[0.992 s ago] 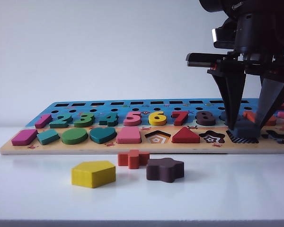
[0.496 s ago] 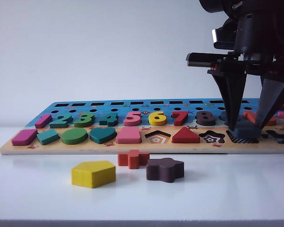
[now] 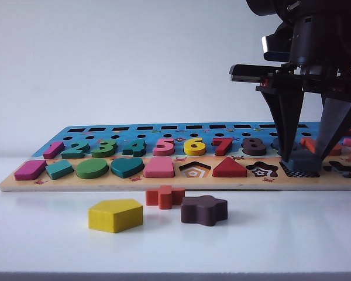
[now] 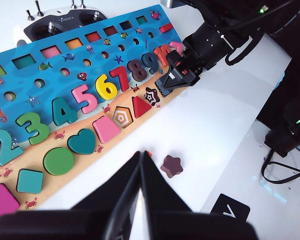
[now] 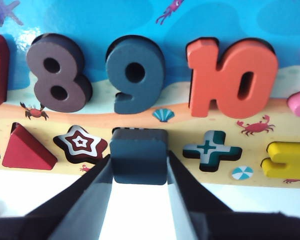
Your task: Insert the cube into the slot.
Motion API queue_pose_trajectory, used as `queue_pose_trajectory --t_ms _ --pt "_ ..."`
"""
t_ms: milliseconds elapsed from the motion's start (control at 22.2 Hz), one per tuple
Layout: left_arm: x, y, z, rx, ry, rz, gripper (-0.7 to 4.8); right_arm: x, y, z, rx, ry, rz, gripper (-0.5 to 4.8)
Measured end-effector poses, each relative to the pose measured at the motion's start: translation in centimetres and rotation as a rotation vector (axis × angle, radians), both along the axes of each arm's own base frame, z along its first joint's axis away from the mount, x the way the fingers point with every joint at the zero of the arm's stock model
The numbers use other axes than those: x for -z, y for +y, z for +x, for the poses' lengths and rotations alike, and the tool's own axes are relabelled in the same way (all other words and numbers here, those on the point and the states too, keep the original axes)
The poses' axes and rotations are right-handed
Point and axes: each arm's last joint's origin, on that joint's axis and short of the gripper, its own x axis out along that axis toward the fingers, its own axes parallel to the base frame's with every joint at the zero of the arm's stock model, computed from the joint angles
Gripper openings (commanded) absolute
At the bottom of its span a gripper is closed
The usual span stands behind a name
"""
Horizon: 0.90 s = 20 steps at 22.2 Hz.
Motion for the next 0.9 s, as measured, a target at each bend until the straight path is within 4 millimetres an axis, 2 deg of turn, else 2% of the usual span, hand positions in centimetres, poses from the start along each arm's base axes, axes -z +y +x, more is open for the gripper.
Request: queue_pose_trajectory --t_ms 767,902 --pt "0.0 0.0 0.0 0.0 0.0 0.0 0.1 0.0 0.04 0.02 -0.002 0.002 0.008 0.05" --pt "0.01 0.0 0.0 0.0 0.0 0.0 0.1 0.51 0.19 0.22 -0.003 0.021 0.0 0.05"
